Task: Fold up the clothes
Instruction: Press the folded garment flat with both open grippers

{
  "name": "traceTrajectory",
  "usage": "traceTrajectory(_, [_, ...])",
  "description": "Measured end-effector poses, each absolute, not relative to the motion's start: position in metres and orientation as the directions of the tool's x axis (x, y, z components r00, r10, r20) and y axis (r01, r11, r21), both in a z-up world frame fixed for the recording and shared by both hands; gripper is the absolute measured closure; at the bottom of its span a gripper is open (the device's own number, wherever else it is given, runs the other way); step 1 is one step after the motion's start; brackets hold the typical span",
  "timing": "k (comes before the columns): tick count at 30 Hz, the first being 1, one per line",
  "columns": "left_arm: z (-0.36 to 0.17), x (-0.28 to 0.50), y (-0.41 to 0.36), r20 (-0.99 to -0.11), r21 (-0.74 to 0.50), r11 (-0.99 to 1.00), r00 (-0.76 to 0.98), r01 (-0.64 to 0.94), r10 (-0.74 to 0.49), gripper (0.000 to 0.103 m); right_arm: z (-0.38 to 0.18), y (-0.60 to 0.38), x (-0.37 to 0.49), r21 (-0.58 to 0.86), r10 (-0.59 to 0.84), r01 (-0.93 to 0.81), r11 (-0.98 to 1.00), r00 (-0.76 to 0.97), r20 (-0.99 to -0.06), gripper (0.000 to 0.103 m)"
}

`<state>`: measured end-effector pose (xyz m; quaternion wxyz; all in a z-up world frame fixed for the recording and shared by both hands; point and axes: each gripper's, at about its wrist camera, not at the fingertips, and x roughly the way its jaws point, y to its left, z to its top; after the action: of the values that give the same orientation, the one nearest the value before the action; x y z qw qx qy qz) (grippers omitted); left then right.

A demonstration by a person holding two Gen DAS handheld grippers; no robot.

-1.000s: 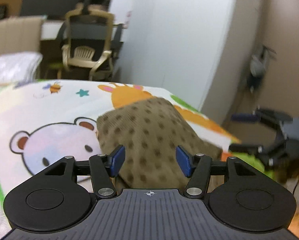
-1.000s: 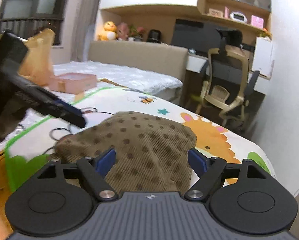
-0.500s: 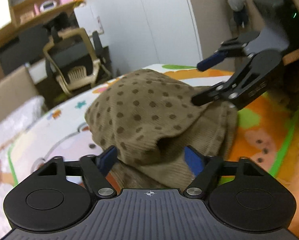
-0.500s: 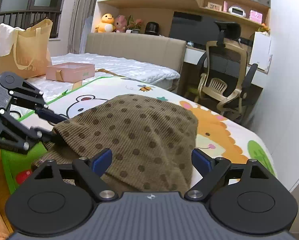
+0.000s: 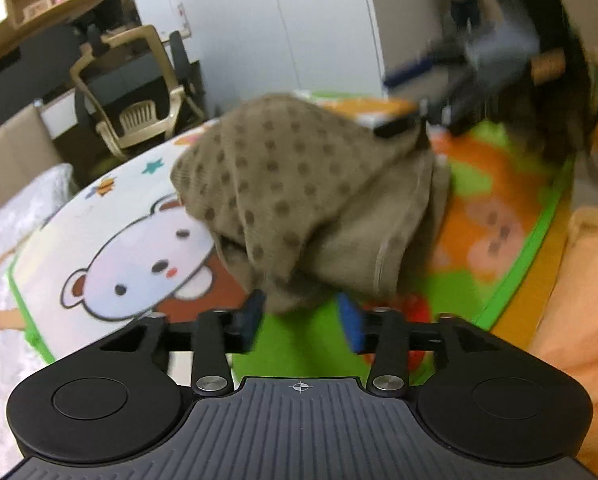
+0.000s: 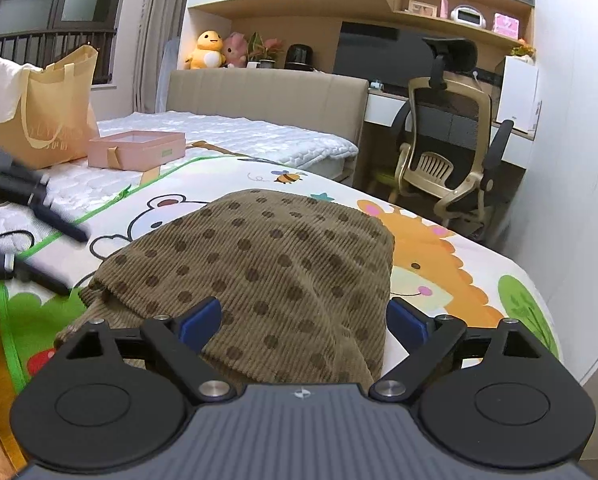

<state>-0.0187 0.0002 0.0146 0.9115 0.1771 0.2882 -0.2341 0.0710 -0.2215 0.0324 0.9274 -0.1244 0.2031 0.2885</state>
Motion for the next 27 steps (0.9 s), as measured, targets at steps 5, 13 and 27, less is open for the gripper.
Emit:
traceTrajectory(5, [0.058, 0.024, 0.005, -0.479, -0.025, 0.855, 0.744, 0.519, -0.465, 0.031, 0.035, -0.209, 0.082, -0.076, 0.539, -0.630, 0.773, 0.715, -0.445, 0.007])
traceTrajectory(13, [0.037, 0.159, -0.002, -0.529, -0.315, 0.848, 0.662, 0.427, -0.530, 0.032, 0.033, -0.179, 0.118, 0.009, 0.645, -0.722, 0.692, 0.612, -0.458, 0.001])
traceTrajectory(27, [0.004, 0.202, -0.015, -0.599, -0.245, 0.853, 0.620, 0.460, -0.506, 0.033, 0.022, -0.195, 0.142, 0.067, 0.623, -0.710, 0.701, 0.563, -0.543, 0.000])
